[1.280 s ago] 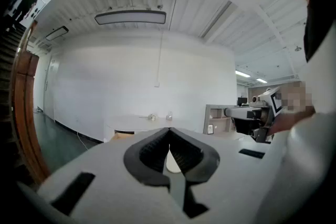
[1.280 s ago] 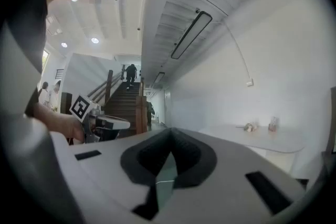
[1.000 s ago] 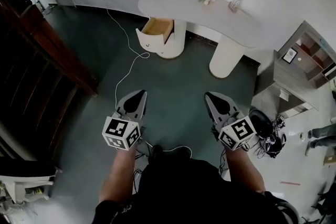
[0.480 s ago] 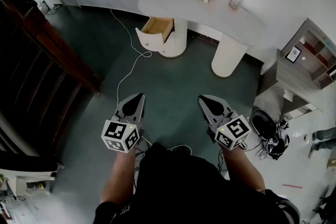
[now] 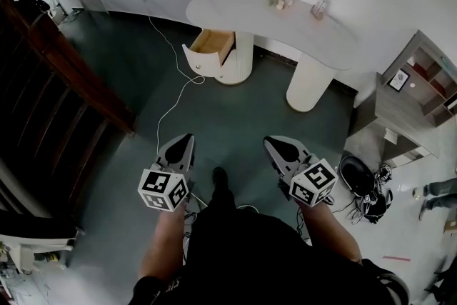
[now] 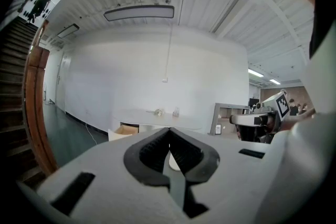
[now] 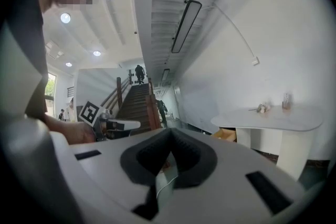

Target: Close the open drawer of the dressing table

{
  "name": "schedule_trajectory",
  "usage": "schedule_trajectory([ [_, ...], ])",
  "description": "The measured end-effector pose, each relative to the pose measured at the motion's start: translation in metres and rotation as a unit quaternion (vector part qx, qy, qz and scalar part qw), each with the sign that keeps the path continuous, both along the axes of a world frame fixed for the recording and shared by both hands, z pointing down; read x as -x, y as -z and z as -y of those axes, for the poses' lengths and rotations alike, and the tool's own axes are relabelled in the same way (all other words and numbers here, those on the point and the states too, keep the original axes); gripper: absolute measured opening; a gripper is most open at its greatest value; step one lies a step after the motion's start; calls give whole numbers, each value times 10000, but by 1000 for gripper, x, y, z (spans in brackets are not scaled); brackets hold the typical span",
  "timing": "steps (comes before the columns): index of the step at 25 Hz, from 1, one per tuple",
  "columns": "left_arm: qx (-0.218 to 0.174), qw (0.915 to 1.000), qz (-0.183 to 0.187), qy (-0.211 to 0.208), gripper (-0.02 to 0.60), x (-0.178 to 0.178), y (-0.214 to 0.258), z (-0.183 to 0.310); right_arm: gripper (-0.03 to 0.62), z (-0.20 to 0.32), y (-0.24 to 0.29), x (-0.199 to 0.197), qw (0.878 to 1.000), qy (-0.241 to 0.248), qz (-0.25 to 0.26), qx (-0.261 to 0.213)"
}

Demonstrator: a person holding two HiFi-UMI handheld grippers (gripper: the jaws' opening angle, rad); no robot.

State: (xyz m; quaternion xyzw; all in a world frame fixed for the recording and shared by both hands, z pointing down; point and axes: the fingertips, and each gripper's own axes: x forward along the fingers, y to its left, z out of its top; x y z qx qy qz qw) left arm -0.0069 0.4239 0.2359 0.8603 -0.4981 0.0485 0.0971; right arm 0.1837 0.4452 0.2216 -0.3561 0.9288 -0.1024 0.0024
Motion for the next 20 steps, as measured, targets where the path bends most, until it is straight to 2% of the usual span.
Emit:
schedule_trajectory([
  [4,-35,9999,-90,-96,9,-3,-3,35,6,33,-1,2,10000,-20,-56,54],
  [7,-30,9998,-128,-132,9,9,-7,69,6,66,-3,16,9999,1,-103,82],
  [11,-6,9998,-171,-106,9,35,-11,129,6,124,-7,41,9997,55,-182,183],
  [16,113,9993,-350,-37,9,88,-13,209,6,210,-2,93,9991,79,-301,273],
  [20,229,9993,-242,-174,9,113,-23,263,6,261,2,124,9993,73,-238,285],
])
